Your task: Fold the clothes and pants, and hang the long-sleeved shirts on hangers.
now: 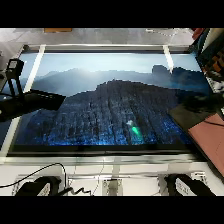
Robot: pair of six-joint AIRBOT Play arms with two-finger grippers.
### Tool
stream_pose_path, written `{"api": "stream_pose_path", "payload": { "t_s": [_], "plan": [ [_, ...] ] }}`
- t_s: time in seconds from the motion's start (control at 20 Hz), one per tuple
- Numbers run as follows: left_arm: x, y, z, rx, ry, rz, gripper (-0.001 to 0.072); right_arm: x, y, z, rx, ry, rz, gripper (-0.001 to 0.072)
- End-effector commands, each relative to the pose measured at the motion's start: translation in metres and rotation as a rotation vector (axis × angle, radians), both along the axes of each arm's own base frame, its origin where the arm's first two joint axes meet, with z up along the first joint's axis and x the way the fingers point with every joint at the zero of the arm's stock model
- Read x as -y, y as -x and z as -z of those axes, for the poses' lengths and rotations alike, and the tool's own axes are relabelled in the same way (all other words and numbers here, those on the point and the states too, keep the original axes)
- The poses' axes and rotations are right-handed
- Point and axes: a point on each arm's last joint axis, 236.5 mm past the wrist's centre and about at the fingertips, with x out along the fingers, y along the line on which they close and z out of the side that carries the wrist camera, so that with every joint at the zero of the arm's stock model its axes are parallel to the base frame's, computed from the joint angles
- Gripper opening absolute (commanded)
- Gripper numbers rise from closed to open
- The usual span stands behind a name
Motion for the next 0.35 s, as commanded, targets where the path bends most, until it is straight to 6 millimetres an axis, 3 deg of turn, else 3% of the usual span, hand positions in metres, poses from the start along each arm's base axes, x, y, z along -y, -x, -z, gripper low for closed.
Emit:
{"api": "stream_pose_path", "payload": {
  "t_s": [0.0, 0.1, 0.3],
  "plan": [
    [0.0, 0.0, 0.0, 0.001, 0.0, -0.001, 0.0696, -0.083, -0.019, -0.011, 0.137, 0.111, -0.299, 0.0023],
    [0.0, 0.0, 0.0, 0.001, 0.0, -0.001, 0.0696, -0.1, -0.024, -0.017, 0.185, 0.117, -0.343, 0.0023],
    [0.0, 0.0, 0.0, 0.001, 0.0, -0.001, 0.0696, -0.101, -0.025, -0.018, 0.192, 0.115, -0.343, 0.0023]
  ]
}}
